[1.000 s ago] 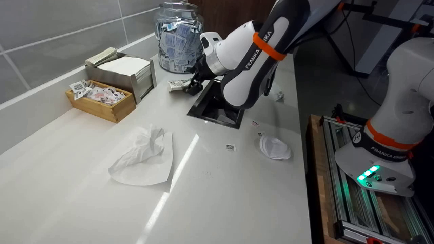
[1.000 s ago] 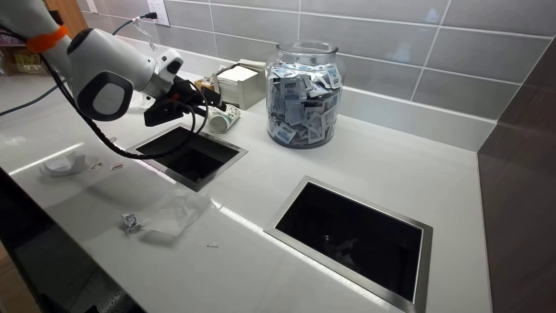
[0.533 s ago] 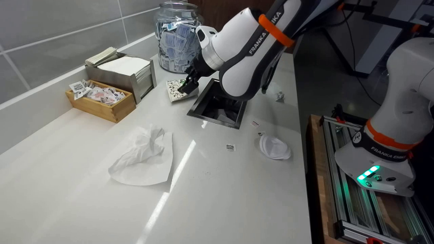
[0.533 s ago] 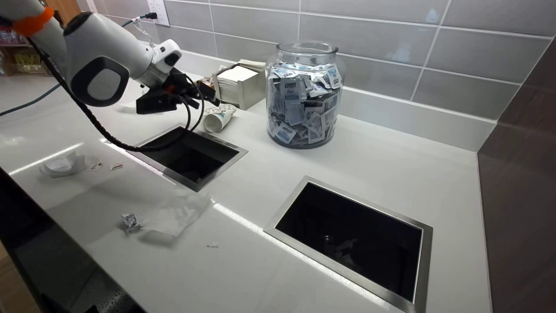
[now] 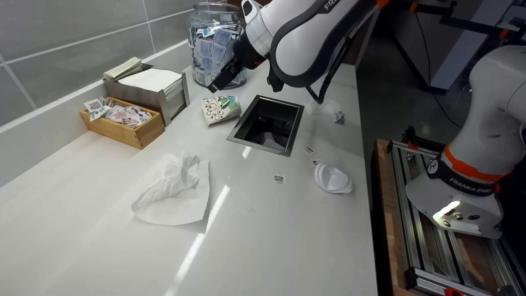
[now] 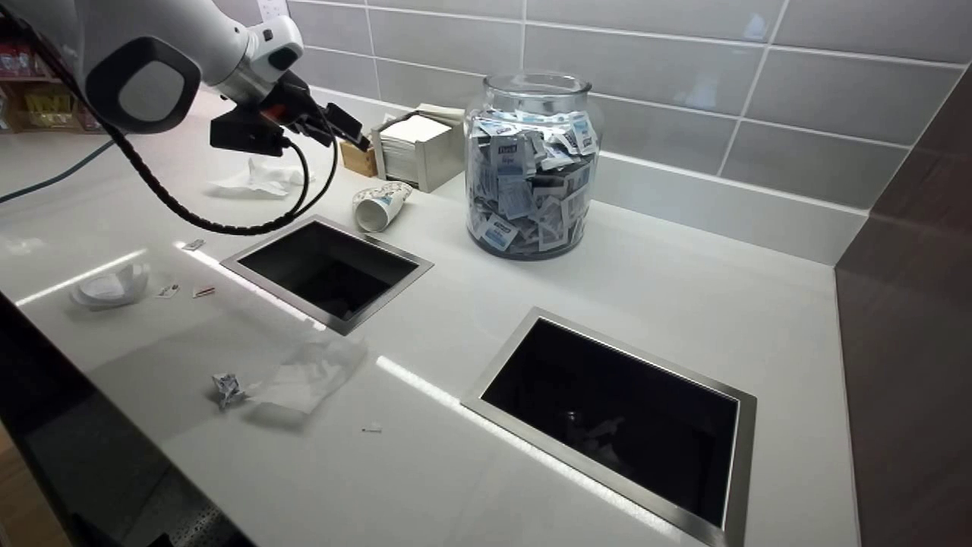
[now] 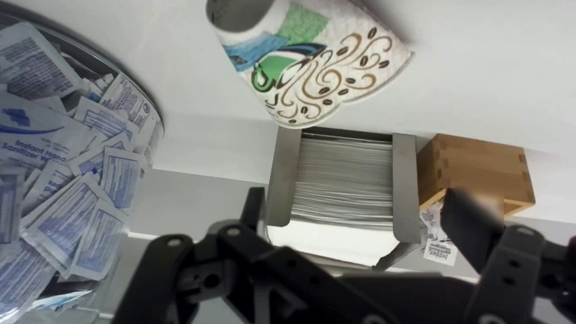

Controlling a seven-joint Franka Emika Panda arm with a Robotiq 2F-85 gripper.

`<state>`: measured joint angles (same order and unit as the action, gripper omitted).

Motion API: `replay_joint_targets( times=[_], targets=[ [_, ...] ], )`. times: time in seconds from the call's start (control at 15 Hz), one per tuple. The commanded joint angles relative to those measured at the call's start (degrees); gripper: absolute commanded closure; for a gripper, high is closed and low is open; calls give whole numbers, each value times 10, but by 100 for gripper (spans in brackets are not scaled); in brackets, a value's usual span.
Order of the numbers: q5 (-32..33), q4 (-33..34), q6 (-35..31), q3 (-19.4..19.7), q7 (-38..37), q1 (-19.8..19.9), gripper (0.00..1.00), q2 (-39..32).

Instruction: Lay the coffee cup on the counter

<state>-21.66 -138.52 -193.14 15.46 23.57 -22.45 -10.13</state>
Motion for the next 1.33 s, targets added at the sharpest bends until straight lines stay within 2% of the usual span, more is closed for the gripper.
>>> replay_joint_targets(
  times=[0.0, 0.2, 0.6, 0.67, 1.0, 1.2, 1.27],
  targets=[
    [-60, -42, 18, 41, -4, -34, 0, 53],
    [-94, -61, 18, 61, 5, -40, 0, 73],
    [-134, -79, 69, 66, -5, -33, 0, 113],
    [-30, -91, 75, -18, -95, 73, 0, 117],
    [73, -94, 117, -60, -175, 170, 0, 126],
    [108, -93, 150, -75, -199, 203, 0, 147],
    [148, -94, 161, -63, -233, 198, 0, 157]
  ],
)
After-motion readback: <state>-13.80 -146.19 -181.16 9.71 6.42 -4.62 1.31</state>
